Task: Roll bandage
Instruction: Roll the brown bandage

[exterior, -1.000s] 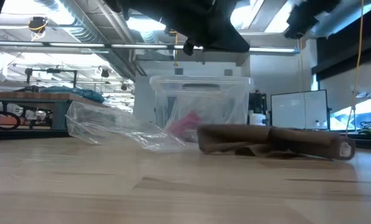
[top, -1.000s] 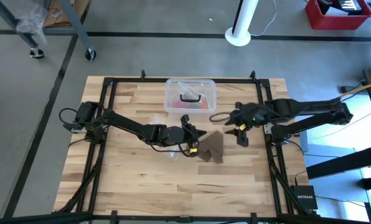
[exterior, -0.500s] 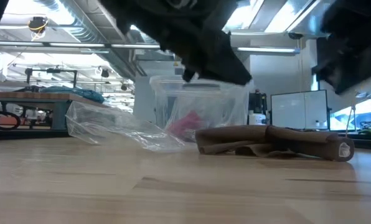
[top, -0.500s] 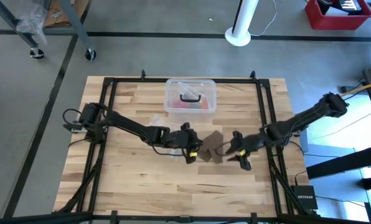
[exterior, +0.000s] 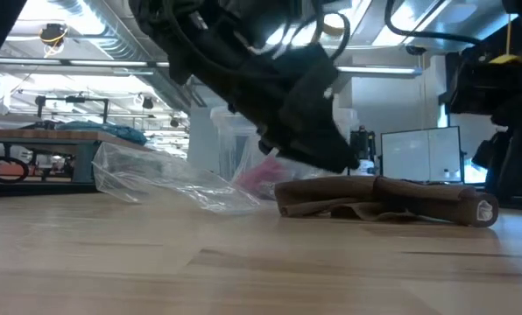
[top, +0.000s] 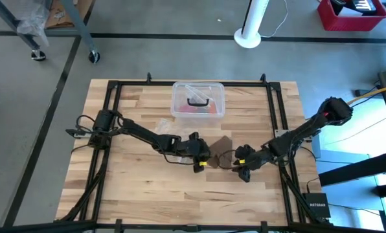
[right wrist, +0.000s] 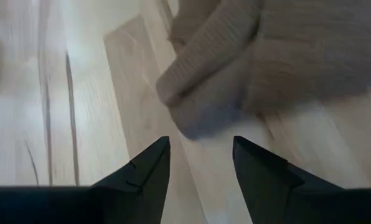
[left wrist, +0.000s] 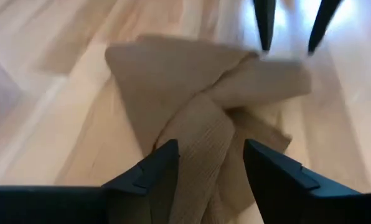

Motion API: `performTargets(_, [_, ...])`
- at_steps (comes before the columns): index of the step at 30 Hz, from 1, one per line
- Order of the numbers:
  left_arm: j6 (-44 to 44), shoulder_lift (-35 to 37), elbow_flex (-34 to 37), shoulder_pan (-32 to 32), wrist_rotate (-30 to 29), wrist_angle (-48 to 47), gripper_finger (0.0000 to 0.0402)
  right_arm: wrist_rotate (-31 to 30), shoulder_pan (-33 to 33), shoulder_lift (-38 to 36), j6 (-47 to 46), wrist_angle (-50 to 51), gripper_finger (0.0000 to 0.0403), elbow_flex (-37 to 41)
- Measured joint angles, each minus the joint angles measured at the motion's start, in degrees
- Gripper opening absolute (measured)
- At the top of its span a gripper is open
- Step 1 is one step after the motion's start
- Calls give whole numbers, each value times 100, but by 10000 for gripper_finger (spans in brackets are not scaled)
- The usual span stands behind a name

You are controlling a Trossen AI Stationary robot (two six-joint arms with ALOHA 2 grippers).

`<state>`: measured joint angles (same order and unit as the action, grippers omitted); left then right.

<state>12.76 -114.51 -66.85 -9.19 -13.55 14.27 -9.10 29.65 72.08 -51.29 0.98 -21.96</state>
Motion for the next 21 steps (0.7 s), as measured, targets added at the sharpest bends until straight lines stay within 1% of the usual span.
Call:
performTargets(3, [-191, 8, -7, -2, -3, 231, 167, -142, -4, 183, -48, -296, 177, 0])
performTargets(6, [-441, -2, -10, -8, -14, 320, 162, -345, -4, 303, -316, -472, 177, 0])
performTargets(12, [-737, -169, -11, 155, -17, 270, 161, -743, -4, 497, -993, -510, 177, 0])
performTargets(15, [-795, -251, -11, 218, -21, 240, 153, -847, -2, 620, -1240, -598, 177, -2])
performTargets(18, [-948, -332, -11, 214, 79, 252, 125, -922, -2, 708, -1340, -697, 177, -2])
performTargets(21, [-1015, -335, -11, 204, 91, 156, 68, -968, -4, 725, -1338, -761, 177, -2])
